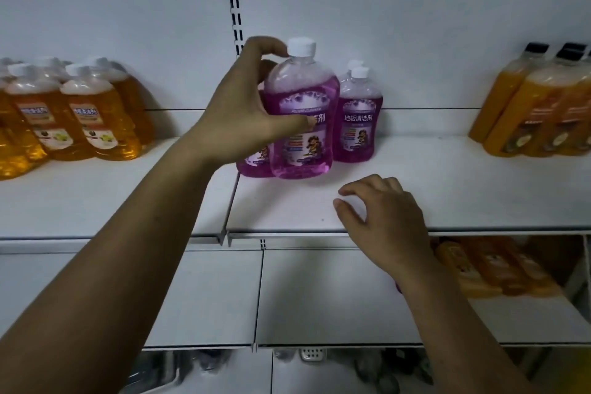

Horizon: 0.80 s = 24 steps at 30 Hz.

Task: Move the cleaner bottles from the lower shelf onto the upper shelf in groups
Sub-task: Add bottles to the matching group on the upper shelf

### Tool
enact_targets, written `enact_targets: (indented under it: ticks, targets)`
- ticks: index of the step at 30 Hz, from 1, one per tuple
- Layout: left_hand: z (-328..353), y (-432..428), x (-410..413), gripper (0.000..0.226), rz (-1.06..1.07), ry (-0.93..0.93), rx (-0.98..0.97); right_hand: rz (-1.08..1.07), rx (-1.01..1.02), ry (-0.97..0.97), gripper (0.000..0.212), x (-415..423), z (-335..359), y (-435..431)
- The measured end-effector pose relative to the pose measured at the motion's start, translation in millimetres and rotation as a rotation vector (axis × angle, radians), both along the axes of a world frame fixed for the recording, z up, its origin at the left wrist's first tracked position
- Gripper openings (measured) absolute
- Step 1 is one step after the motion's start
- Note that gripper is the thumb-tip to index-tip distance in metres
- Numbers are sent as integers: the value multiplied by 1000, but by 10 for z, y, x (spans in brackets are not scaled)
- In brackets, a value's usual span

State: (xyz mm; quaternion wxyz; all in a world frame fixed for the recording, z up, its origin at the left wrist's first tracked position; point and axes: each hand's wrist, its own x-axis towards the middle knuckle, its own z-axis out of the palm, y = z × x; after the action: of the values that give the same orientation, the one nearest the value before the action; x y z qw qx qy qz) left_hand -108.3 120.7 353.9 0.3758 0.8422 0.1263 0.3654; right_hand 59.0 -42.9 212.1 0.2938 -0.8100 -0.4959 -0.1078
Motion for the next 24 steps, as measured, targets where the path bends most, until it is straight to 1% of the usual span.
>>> enact_targets:
  ticks: [2, 5, 9, 12, 16, 18, 20, 24]
  targets:
    - [87, 26, 77, 85, 0, 75, 158, -2, 9, 2, 29, 10, -8, -5]
    - [167, 83, 163, 82, 4, 177, 311, -3, 28, 7, 29, 11, -19, 5]
    - [176, 168, 300, 77, 20, 274, 399, -13, 49, 9, 27, 9, -25, 11]
    - [119, 265, 420, 78, 81, 325, 466, -15, 55, 4, 26, 12, -33, 7]
    - [6, 346, 528, 95, 184, 367, 650, -15, 48, 7, 28, 15, -28, 13]
    - [-27, 371, 555, 98, 235, 393, 730, -17, 48, 4, 29, 13, -29, 12]
    - [-43, 378, 570, 92, 267, 415, 795, -19, 48, 2, 29, 11, -31, 11]
    - [-58, 394, 564, 86, 293, 449, 825, -24, 54, -1, 29, 7, -35, 16]
